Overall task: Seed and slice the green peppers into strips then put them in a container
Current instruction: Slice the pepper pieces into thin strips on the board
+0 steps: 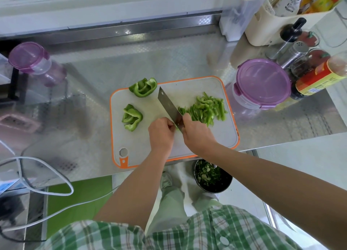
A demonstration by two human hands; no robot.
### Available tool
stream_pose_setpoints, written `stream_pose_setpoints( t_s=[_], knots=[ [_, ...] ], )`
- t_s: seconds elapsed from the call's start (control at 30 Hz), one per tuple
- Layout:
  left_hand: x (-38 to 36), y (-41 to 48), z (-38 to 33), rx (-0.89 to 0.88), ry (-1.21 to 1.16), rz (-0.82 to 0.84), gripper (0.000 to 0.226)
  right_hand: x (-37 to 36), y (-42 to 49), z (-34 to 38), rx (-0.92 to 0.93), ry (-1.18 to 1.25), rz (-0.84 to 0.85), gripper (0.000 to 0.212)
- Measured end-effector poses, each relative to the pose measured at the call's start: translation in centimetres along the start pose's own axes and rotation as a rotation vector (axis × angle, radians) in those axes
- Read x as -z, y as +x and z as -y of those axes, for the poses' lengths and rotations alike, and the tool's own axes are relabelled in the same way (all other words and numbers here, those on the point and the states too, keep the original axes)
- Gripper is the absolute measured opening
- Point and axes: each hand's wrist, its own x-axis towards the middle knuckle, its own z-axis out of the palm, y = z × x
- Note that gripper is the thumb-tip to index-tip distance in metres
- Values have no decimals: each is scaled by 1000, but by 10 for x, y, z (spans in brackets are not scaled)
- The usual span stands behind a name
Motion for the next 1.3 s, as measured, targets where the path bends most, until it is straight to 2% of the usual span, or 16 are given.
stream_pose_setpoints(
  t_s=[0.5,0.67,0.93,1.3],
  knots=[
    [-1,1,0,-26,26,5,13,-13,9,1,-26,4,14,11],
    [-2,2,1,-20,-25,16,4,-2,12,-15,-88,78,-45,14],
    [-3,0,4,-15,-71,-3,7,3,7,-12,67,88,-35,16],
    [-3,2,-1,17,-55,1,13,-13,11,-5,-29,80,3,16]
  ],
)
